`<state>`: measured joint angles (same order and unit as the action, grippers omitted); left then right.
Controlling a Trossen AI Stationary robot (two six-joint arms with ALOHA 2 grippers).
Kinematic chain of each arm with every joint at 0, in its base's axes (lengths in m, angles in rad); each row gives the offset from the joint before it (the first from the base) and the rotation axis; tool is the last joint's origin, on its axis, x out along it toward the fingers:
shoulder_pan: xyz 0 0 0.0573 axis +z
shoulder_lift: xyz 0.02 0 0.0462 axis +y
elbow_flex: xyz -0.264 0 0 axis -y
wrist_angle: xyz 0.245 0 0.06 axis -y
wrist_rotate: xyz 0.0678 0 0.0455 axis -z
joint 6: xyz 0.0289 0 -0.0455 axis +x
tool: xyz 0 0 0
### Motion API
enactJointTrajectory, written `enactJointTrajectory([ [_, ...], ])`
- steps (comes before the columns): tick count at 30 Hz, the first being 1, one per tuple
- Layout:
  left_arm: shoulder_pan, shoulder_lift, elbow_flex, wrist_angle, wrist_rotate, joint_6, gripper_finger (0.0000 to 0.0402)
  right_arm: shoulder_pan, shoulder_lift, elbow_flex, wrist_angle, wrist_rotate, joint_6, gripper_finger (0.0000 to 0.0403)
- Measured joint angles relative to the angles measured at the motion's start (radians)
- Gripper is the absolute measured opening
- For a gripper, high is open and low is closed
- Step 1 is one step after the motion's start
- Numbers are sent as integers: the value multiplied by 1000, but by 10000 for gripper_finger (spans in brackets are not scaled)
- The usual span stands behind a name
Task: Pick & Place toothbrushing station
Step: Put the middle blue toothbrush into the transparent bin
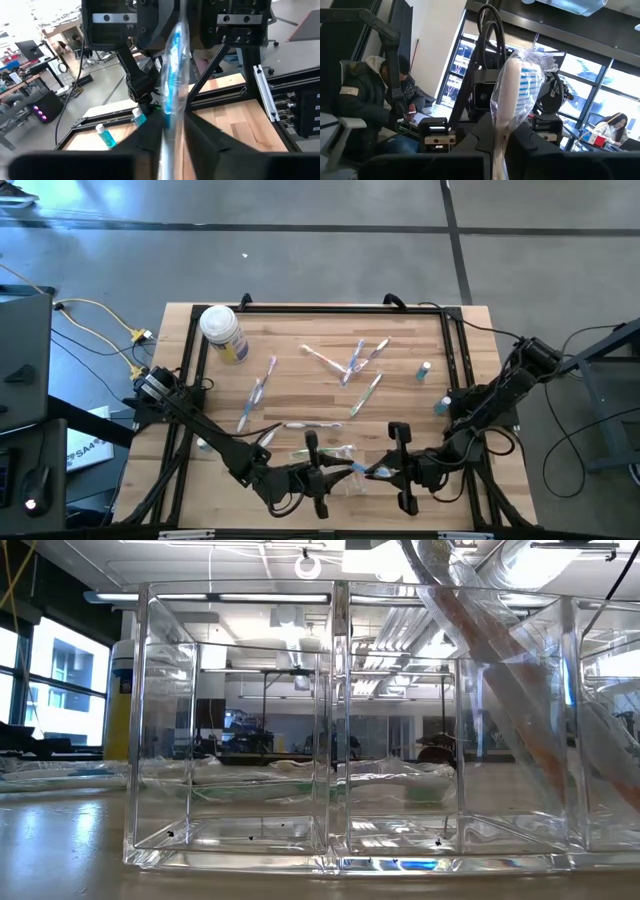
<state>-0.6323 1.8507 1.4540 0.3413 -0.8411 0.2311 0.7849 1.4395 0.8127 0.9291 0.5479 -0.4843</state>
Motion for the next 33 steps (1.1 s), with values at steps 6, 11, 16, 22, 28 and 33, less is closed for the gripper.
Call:
enactJointTrajectory([
  [6,-3,0,0,16,2,-4,191,10,0,0,3,43,-32,10],
  [11,-3,0,0,22,2,0,250,88,-7,0,41,190,-163,9],
  [16,-16,-10,-1,17,-13,14,260,196,-37,0,47,397,-227,9],
  [22,-51,-53,-1,-25,-151,56,261,298,-87,0,-52,590,-60,9],
  [28,-85,-127,-1,-282,-194,-138,261,346,-141,0,-330,571,312,9],
  [33,-95,-207,0,-542,-167,-398,262,276,-169,0,-526,319,626,9],
])
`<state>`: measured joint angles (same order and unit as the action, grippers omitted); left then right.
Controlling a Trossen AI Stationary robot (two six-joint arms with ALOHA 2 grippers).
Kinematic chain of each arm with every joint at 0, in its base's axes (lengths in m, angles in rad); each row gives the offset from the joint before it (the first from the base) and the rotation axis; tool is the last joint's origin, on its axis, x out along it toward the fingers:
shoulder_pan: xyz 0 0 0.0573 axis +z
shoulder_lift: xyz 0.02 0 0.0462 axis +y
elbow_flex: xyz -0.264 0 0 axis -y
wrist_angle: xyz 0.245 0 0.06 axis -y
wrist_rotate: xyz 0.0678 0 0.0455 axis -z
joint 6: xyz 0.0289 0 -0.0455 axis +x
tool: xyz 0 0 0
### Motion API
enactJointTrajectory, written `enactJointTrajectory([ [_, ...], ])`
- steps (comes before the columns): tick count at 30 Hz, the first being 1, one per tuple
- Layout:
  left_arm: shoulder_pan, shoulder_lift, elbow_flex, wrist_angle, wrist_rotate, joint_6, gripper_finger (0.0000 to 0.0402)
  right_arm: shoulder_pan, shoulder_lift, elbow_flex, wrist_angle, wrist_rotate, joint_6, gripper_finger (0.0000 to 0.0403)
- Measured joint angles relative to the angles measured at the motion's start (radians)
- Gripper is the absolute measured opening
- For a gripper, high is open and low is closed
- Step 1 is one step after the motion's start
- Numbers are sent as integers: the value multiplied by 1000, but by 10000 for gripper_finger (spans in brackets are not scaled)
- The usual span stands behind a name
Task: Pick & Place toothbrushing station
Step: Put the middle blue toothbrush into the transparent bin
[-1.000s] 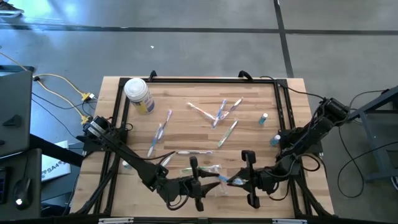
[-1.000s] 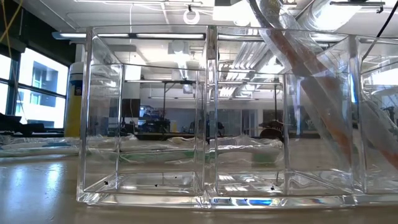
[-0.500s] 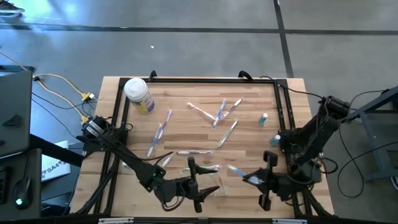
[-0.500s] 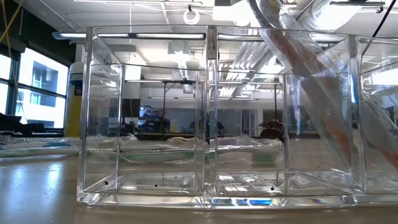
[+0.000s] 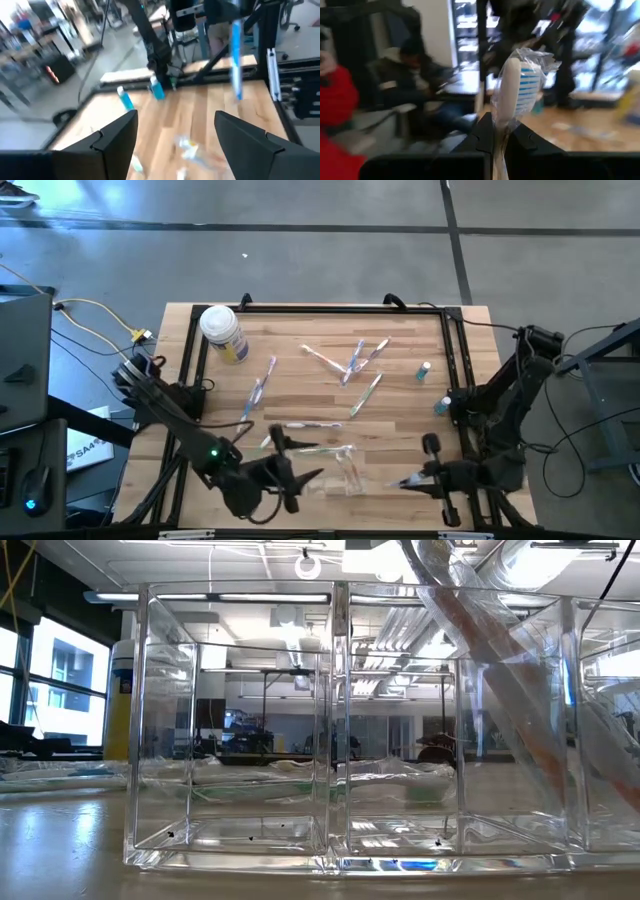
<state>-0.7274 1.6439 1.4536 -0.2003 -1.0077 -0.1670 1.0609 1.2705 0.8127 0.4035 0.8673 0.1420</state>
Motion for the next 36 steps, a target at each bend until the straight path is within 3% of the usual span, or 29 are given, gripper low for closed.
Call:
enactJointTrajectory([
  [5,0,-66,0,-232,33,-209,262,-132,0,0,-128,-140,169,9],
  [13,0,-100,0,-524,51,-455,262,-239,68,0,-145,-225,202,9],
  [22,1,-93,0,-566,60,-517,262,-280,225,0,-75,-248,226,9],
  [29,1,-90,0,-565,183,-556,262,-315,301,0,-70,-293,297,9],
  [36,1,-88,0,-566,191,-575,262,-348,351,0,-76,-324,357,9],
])
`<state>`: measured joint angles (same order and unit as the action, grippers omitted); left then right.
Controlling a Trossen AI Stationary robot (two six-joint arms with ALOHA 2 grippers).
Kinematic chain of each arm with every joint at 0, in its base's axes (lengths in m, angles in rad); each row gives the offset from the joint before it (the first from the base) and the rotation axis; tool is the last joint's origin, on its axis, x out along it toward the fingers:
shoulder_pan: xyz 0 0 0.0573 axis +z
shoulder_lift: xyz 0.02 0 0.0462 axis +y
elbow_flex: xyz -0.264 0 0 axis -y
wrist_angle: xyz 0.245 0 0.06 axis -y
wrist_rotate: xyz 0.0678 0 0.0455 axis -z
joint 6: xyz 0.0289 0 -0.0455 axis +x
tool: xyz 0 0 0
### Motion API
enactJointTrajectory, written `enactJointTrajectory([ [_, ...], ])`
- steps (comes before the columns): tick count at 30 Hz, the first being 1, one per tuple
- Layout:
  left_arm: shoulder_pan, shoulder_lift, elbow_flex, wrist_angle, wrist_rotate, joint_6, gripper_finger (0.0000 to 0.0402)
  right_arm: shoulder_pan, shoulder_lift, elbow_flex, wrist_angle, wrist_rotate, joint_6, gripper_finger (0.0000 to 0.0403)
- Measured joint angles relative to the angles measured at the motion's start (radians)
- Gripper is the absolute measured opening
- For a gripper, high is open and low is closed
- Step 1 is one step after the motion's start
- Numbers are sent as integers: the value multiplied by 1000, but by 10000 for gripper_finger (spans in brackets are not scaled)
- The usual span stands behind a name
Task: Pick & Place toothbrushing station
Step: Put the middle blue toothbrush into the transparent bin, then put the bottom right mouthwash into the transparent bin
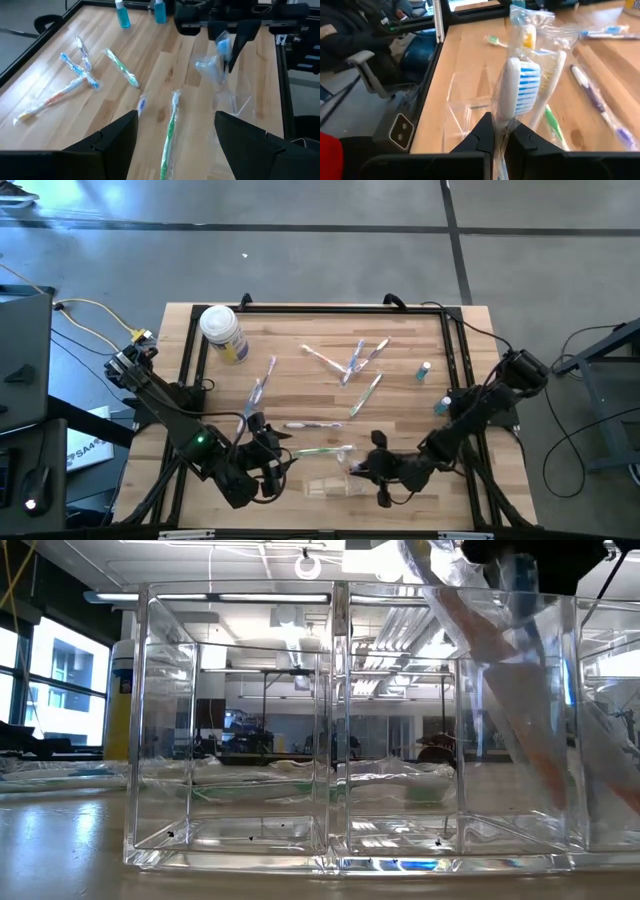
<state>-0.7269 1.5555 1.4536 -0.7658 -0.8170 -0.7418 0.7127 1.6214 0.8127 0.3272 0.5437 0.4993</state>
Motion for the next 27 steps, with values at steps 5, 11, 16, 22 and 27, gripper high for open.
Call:
enactJointTrajectory([
  [5,0,0,0,0,18,0,262,-15,2,0,-2,-19,32,17],
  [11,0,0,0,0,25,-1,261,-12,5,0,-25,-24,51,48],
  [16,0,0,0,0,25,-1,261,-10,-1,0,-46,-23,58,76],
  [22,0,0,0,0,25,-1,261,-2,-54,0,-113,-20,70,131],
  [27,0,0,0,0,28,-1,262,15,-95,0,-153,-20,73,182],
])
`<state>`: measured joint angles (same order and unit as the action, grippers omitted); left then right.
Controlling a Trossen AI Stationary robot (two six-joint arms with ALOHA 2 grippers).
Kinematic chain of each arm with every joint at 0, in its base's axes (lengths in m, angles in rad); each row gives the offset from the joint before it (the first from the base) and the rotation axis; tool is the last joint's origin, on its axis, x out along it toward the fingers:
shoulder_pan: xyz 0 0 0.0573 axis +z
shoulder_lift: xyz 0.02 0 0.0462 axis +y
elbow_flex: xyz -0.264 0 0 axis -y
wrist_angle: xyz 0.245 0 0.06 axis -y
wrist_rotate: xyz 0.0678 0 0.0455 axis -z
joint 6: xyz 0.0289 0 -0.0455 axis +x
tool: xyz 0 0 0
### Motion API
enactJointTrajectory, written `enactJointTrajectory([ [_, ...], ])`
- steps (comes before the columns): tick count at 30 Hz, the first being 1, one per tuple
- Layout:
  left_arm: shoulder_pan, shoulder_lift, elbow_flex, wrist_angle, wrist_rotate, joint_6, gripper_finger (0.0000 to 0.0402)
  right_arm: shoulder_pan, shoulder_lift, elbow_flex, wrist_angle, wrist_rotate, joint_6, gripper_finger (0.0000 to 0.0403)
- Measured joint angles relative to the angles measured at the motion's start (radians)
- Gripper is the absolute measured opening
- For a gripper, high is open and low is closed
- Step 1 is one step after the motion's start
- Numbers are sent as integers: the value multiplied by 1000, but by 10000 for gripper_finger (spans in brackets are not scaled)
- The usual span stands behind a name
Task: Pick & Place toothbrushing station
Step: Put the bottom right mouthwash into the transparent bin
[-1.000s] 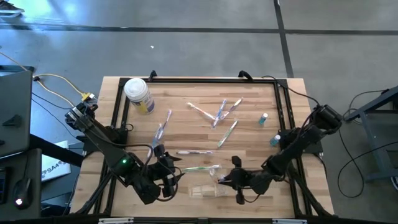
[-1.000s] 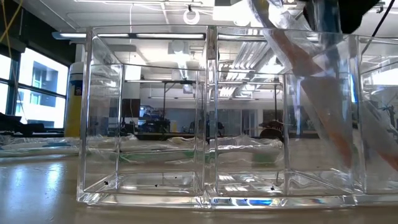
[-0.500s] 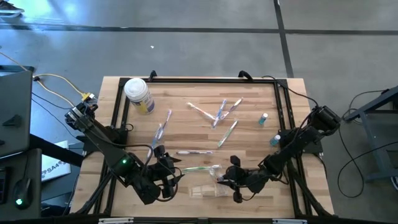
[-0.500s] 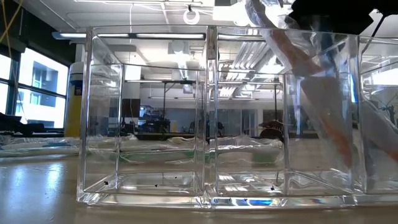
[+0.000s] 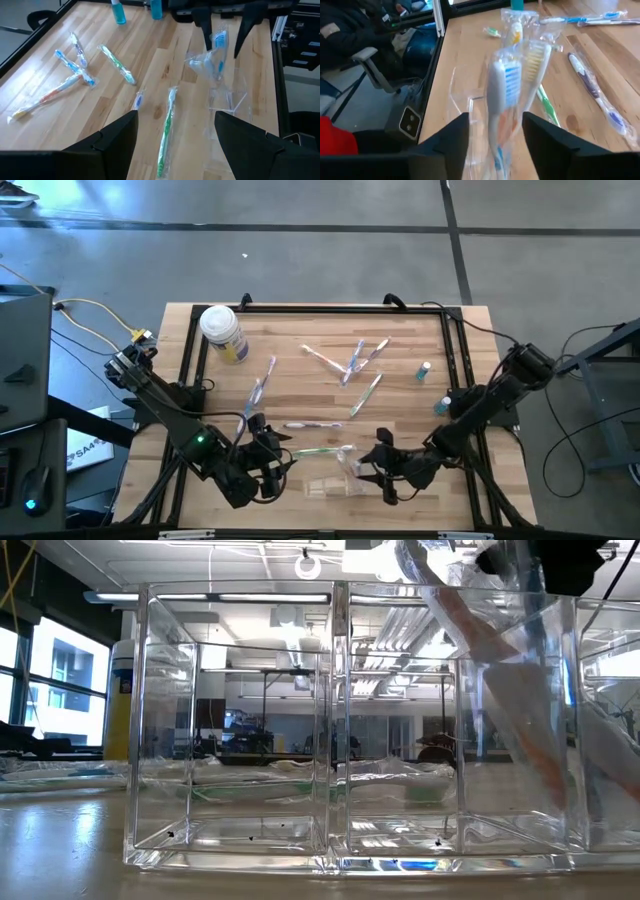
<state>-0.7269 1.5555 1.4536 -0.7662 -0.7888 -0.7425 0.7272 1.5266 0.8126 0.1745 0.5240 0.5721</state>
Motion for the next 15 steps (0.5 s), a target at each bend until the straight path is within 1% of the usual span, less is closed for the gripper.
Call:
enactJointTrajectory([
  [3,0,0,0,0,12,0,261,12,-40,0,-56,-6,0,201],
  [5,0,0,0,0,21,0,261,24,-73,0,-94,-7,0,206],
  [12,0,0,0,1,24,0,261,77,-230,0,-270,-8,15,200],
  [15,0,0,0,1,24,0,262,87,-315,0,-409,-20,89,196],
])
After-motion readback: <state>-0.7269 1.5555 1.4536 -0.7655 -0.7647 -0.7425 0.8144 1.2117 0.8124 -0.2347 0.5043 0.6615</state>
